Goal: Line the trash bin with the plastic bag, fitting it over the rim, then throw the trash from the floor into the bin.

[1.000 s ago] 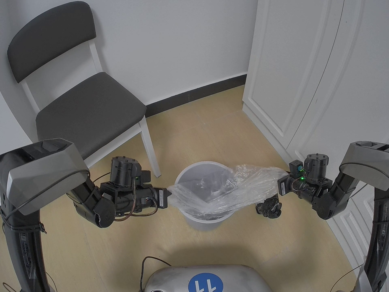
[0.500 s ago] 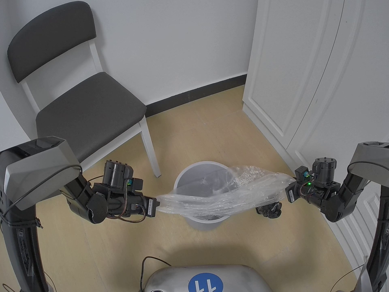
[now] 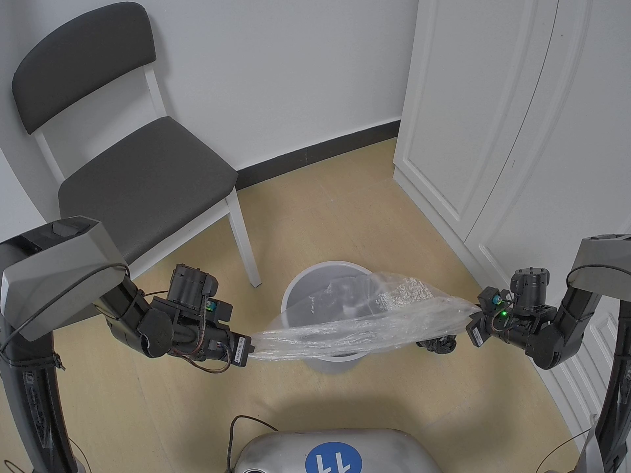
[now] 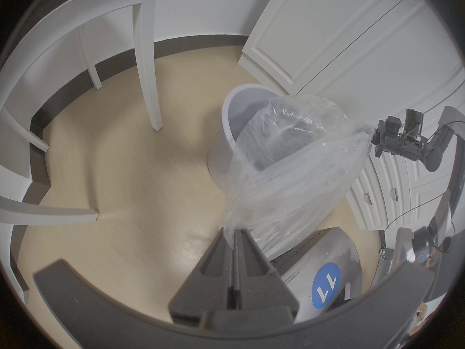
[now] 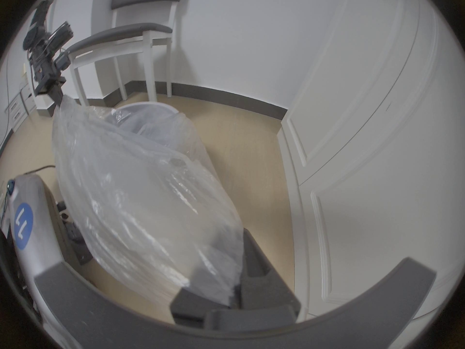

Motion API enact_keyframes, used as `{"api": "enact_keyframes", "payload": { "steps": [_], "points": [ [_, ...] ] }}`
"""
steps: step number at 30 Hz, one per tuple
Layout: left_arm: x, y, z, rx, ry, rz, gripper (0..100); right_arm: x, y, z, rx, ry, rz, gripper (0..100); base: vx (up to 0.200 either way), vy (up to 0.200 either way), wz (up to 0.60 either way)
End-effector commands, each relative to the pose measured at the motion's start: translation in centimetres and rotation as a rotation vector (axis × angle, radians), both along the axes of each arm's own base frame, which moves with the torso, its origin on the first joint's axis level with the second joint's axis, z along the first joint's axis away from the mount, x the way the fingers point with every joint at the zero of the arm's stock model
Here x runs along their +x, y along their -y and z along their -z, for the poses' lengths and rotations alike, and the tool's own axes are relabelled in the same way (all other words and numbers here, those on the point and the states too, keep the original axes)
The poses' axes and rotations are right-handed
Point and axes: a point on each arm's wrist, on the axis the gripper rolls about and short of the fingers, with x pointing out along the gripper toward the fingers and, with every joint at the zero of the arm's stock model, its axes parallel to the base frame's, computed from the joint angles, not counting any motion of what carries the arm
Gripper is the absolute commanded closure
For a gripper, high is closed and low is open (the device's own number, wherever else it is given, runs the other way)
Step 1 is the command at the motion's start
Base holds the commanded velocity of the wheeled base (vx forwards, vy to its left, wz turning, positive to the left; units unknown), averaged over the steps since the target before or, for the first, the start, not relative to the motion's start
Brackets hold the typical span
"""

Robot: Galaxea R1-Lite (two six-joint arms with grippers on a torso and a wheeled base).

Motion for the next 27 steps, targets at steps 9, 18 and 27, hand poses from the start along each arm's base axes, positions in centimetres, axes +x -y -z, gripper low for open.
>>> {"api": "enact_keyframes", "payload": {
  "steps": [9,18,27],
  "points": [
    [-0.5,0.5,0.6,0.043,-0.027,0.05,100,-0.7,-0.4,2.8,-0.057,-0.114,-0.048,100,0.0,0.0,0.0],
    [0.6,2.0,2.8,0.169,0.013,-0.014,100,-0.2,-1.2,5.1,-0.076,-0.156,-0.062,100,0.0,0.0,0.0],
    [1.3,3.3,3.5,0.145,0.115,-0.056,100,0.9,-2.3,6.4,-0.109,-0.142,-0.016,100,0.0,0.0,0.0]
  ]
}}
